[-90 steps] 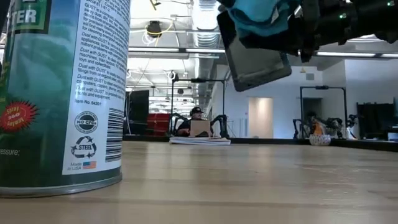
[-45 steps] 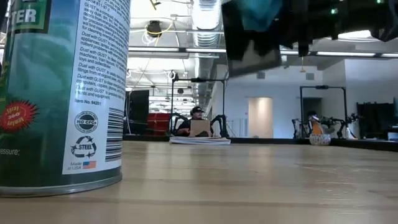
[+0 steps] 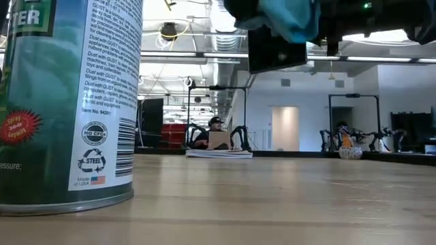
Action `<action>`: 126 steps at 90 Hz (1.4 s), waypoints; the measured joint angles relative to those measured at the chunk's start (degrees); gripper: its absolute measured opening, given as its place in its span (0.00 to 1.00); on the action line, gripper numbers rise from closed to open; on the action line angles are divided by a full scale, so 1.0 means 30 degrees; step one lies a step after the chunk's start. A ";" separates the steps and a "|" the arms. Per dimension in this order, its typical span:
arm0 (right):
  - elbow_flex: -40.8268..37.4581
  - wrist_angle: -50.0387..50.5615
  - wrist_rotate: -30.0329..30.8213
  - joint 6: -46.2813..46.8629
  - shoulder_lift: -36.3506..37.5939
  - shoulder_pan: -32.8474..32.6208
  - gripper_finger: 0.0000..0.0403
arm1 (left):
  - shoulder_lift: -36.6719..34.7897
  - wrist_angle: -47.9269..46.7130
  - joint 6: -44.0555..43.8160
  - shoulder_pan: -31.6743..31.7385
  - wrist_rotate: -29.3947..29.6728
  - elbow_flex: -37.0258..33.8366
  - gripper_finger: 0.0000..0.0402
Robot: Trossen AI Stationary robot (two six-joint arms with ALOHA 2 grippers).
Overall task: Apply microfiber cloth
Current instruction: Wipe the front of the tablet with a blue microfiber cloth
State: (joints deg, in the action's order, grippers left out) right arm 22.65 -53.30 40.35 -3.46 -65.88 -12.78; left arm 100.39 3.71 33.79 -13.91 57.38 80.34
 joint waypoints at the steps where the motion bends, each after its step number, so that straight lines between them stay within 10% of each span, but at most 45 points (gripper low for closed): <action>1: 0.0000 -0.0009 0.0002 -0.0011 0.0003 0.0000 0.02 | -0.0018 -0.0219 -0.0176 0.0000 0.0039 0.0000 0.00; 33: 0.0001 -0.1561 -0.0071 -0.0967 0.0003 0.0000 0.02 | 0.0017 -0.3951 -0.4619 0.0029 0.0155 -0.0115 0.00; 74: 0.0430 -0.1249 -0.0031 -0.1372 0.0004 -0.0437 0.02 | 0.0017 0.5612 0.0598 0.0911 -0.1057 -0.2166 0.00; 126: 0.0430 -0.0748 0.0038 -0.1200 -0.0011 -0.0477 0.02 | -0.0020 0.3823 -0.1803 0.0954 -0.1062 -0.2433 0.00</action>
State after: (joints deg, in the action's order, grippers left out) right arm 23.94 -55.55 40.46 -7.06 -65.91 -14.21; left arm 100.33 15.18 28.38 -11.05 54.19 73.03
